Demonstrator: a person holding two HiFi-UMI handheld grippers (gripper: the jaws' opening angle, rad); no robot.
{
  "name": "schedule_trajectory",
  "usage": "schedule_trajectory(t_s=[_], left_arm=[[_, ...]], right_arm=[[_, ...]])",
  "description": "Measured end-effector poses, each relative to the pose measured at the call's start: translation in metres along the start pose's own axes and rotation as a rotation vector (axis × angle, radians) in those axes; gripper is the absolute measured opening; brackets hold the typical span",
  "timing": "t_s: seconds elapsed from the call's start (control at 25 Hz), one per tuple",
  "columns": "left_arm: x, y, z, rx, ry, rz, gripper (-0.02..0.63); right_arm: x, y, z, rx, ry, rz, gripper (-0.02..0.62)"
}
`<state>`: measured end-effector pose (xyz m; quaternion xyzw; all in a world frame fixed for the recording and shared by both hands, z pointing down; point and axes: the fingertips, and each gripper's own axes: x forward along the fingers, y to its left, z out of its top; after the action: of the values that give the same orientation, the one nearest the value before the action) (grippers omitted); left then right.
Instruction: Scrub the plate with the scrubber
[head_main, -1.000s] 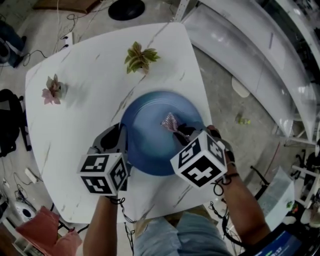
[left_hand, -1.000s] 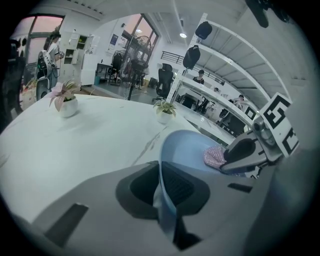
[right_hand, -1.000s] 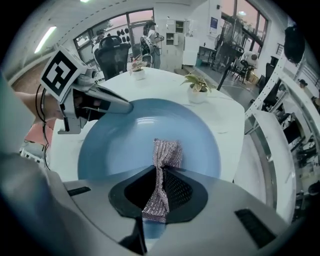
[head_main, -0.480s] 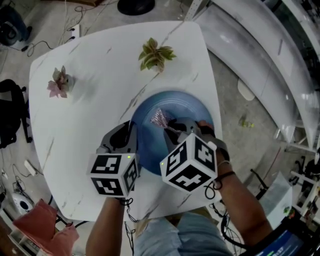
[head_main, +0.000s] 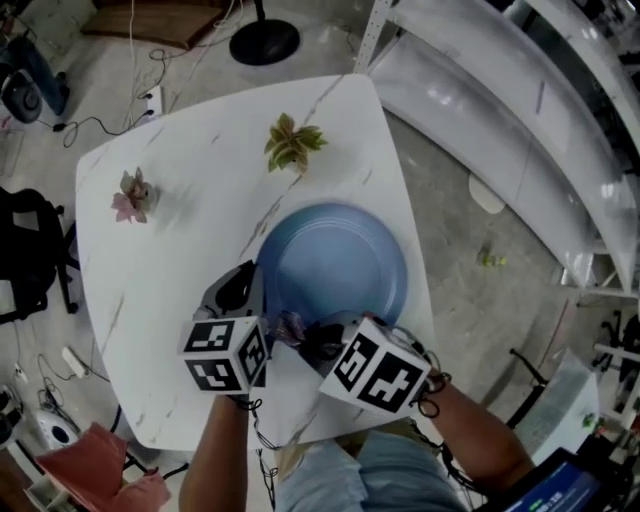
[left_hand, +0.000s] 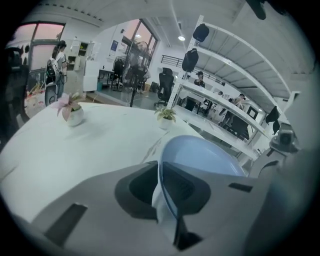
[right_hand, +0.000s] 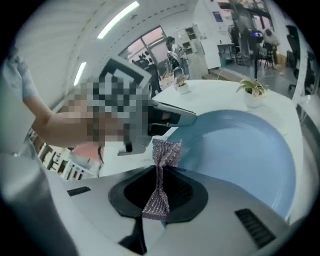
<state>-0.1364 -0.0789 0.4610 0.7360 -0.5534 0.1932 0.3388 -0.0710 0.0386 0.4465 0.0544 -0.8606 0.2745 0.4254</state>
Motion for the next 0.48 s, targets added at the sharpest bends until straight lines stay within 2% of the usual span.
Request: schedule_trajectory(t_s=[0.12,0.24,0.36,0.48], left_arm=[[-0.036,0.005,0.017,0.003,-0.073,0.051,0.044],[-0.093,-0.006,0.050,-0.005,-0.205,0.078,0.044],[-0.160,-0.036,0.104,0.035,-0.385,0.102,0.040],[-0.228,-0.064,0.172,0.083,-0.615,0.138,0.025]], right_arm=[[-0.039,0.016,0.015,0.078,-0.157,0.073,0.067],[-0.097,0.030,0.049,0.059,-0.346,0.069,0.072],[-0.167,0.044,0.096,-0.020,-0.577,-0.022,0.076],[-0.235,0.052,0.145,-0.125,-0.787,-0.161,0.080]])
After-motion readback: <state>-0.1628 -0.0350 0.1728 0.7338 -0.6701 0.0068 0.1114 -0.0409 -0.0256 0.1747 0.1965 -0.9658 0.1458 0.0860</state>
